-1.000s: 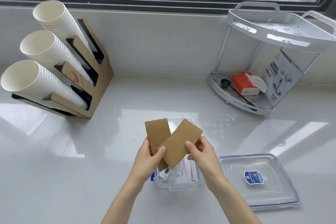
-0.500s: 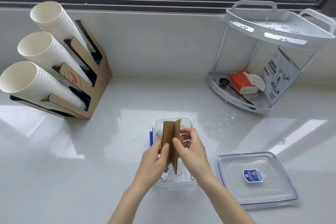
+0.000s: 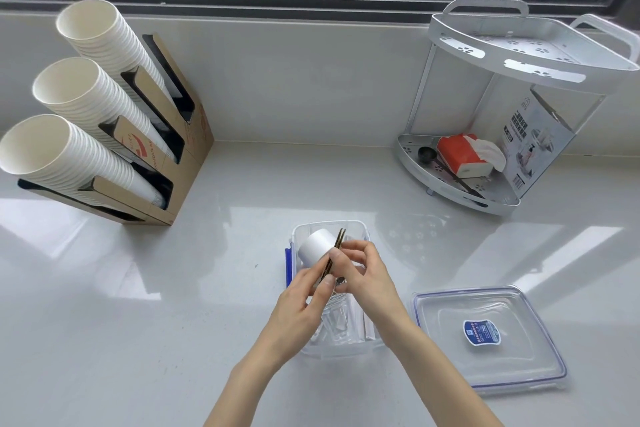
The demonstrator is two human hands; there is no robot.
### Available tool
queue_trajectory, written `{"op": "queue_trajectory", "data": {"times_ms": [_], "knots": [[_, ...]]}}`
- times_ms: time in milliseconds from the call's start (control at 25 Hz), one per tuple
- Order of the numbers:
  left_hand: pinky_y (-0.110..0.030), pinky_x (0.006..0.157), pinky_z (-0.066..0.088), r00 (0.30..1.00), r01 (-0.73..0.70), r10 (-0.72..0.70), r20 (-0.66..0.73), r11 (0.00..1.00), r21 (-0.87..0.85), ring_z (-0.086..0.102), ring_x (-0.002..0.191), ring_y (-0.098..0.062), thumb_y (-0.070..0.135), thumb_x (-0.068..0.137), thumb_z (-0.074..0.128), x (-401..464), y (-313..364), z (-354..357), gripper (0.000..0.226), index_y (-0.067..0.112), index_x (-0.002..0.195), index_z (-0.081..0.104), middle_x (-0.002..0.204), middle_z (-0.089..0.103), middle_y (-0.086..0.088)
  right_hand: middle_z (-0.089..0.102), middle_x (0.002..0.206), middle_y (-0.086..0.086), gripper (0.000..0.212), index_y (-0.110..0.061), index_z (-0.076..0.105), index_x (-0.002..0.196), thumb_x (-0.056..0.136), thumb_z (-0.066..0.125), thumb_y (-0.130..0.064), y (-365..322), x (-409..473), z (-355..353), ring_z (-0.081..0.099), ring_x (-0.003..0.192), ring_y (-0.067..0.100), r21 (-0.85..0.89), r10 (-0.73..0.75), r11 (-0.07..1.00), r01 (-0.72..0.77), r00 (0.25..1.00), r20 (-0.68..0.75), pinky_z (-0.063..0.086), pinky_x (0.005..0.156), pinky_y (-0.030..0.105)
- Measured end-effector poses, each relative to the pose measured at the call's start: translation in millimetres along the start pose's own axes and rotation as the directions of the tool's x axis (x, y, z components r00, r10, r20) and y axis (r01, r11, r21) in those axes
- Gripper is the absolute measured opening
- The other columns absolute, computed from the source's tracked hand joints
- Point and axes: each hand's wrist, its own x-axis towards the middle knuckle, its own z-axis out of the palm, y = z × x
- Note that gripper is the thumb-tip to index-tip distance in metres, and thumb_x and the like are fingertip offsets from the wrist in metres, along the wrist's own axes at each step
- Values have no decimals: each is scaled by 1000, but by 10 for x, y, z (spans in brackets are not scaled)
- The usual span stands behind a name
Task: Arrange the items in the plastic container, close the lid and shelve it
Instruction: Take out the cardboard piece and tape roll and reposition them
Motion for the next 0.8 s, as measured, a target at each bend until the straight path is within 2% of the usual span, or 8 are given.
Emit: {"op": "queue_trajectory", "data": {"times_ms": [160,240,320,400,520,640,720,800], "knots": [[4,71,40,998,32,-31,53,999,-23,50,102,3,39,93,28,-5,-4,-16,37,46,127,40,118,52,18,56,107,-3,28,-27,49,115,88,56,-22,-4,40,-12,62,78,5,4,-20,1000,20,1000,6,51,57,11],[1,75,42,998,45,-42,49,998,-50,53,102,0,35,93,34,0,-15,-14,32,46,123,41,115,53,18,59,112,1,24,-28,55,109,87,57,-18,21,58,-20,65,79,10,-6,-47,999,47,999,13,53,67,15],[-9,76,46,998,51,-50,32,998,-46,58,101,-6,32,91,44,14,-30,-35,30,54,111,40,107,55,21,60,114,4,25,-30,58,108,87,57,-16,23,71,-22,66,90,17,-42,-68,997,69,997,24,53,74,19],[-11,74,48,998,59,-59,11,998,-12,62,95,-6,33,88,50,29,-40,-65,31,56,104,40,104,56,23,61,108,0,29,-30,58,113,87,56,-16,21,83,-18,65,93,16,-89,-66,994,69,997,37,53,73,17],[-1,64,44,996,79,-78,-46,996,33,62,89,-2,33,86,54,54,-83,-102,33,39,117,48,110,58,15,59,94,-12,38,-26,53,123,86,58,-20,5,77,30,64,81,2,-183,-32,982,43,997,63,50,65,6],[-5,67,47,993,101,-96,-70,992,69,59,91,2,33,84,57,82,-120,-124,35,38,117,47,109,56,15,62,93,-6,35,-20,56,121,87,55,-19,-20,79,79,62,79,7,-372,-51,926,60,998,34,45,60,0],[-12,73,46,992,112,-103,-69,985,131,56,97,-2,33,83,58,109,-147,-136,38,34,120,48,112,53,12,66,98,4,26,-16,61,110,86,52,-18,-33,104,111,63,85,16,-482,-64,874,62,998,13,47,67,11],[-12,71,43,994,83,-66,-82,971,226,54,94,0,31,83,59,152,-174,-146,31,29,114,53,109,51,10,67,100,10,19,-12,62,99,84,50,-17,-10,149,154,64,90,23,-543,-59,838,52,998,5,51,75,26]]}}
